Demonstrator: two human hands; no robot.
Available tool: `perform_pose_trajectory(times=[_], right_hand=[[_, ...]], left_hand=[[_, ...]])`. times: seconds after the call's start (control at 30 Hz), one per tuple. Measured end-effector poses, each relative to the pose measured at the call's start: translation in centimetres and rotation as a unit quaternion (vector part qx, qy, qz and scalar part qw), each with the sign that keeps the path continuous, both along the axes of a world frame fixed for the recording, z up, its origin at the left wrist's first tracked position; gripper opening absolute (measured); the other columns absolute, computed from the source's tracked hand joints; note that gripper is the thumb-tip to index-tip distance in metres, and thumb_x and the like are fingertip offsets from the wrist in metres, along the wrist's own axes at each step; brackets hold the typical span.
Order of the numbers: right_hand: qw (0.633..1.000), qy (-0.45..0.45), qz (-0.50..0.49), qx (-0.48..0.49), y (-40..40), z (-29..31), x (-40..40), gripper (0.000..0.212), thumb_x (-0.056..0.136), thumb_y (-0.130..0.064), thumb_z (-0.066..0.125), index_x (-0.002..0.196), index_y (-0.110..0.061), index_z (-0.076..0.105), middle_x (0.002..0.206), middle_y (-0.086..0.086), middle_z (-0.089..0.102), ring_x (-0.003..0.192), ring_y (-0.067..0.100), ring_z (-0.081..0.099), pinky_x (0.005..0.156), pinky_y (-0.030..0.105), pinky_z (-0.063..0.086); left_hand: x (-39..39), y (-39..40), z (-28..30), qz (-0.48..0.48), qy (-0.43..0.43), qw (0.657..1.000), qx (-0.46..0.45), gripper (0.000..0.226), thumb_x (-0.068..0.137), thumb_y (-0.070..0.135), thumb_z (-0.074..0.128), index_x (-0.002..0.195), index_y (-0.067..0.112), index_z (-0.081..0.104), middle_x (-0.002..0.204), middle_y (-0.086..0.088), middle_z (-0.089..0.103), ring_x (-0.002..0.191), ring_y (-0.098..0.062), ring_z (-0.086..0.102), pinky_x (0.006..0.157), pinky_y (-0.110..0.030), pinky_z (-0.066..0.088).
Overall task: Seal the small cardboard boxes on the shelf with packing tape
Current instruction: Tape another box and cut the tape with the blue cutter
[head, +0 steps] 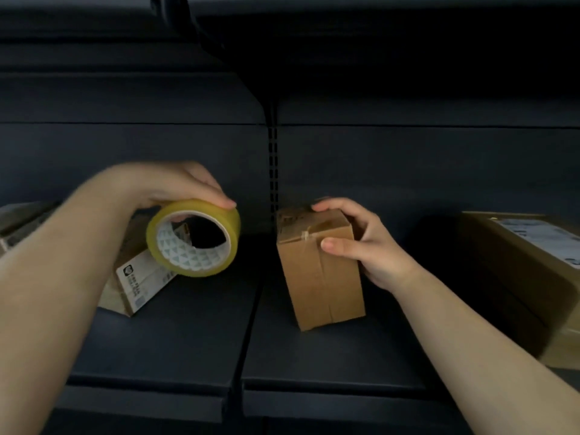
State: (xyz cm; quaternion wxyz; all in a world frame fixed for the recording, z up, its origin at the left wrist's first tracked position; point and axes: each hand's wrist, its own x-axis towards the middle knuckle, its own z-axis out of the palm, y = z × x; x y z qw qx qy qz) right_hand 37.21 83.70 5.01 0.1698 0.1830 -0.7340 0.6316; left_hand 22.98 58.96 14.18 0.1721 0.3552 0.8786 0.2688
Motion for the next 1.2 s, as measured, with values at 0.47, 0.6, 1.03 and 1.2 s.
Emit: perform_pose_trajectory(times=[0.47,0.6,1.03,1.2], right_hand=[[0.834,-0.15,-0.139,0.513,1.3,5.6,2.6,0.075,0.05,-0.078,0.063,0.106,-0.034,0.038,0.106,-0.017,0.05,0.094,0.001,0.045,0.107,0.038,0.019],[0.772,-0.179,-0.096,0.603,-1.7,6.7,0.0,0.105,0.061,-0.067,0.068,0.142,-0.032,0.011,0.147,0.001,0.032,0.133,0.024,0.028,0.111,0.038,0.011],[0.964,-0.064,-0.073,0.248,1.3,3.6,2.9,0.083,0.052,-0.057,0.079,0.124,-0.065,0.037,0.136,-0.009,0.038,0.122,0.006,0.041,0.096,0.018,0.034],[0.987,-0.048,-0.083,0.132,3.3,1.4,3.9,0.072,0.053,-0.049,0.074,0.121,-0.053,0.052,0.127,-0.012,0.05,0.109,-0.001,0.052,0.089,0.021,0.041]], left_hand=[[3.3,11.2,-0.9,0.03,0.077,0.981,-0.178,0.037,0.064,0.034,0.074,0.032,0.021,0.061,0.044,0.002,0.054,0.048,-0.017,0.053,0.048,-0.023,0.043],[3.2,11.1,-0.9,0.015,0.083,0.982,-0.171,0.023,0.065,0.031,0.072,0.045,0.019,0.066,0.046,0.001,0.056,0.046,-0.016,0.055,0.046,-0.022,0.044],[1.2,1.7,-0.7,-0.19,-0.204,0.938,0.205,0.039,0.046,0.049,0.088,0.068,0.019,0.076,0.057,0.001,0.068,0.054,-0.01,0.066,0.053,-0.02,0.054],[0.1,0.4,0.1,-0.029,-0.001,0.999,0.044,0.047,0.047,0.068,0.073,0.047,0.022,0.065,0.042,0.007,0.052,0.042,-0.008,0.05,0.041,-0.017,0.042]])
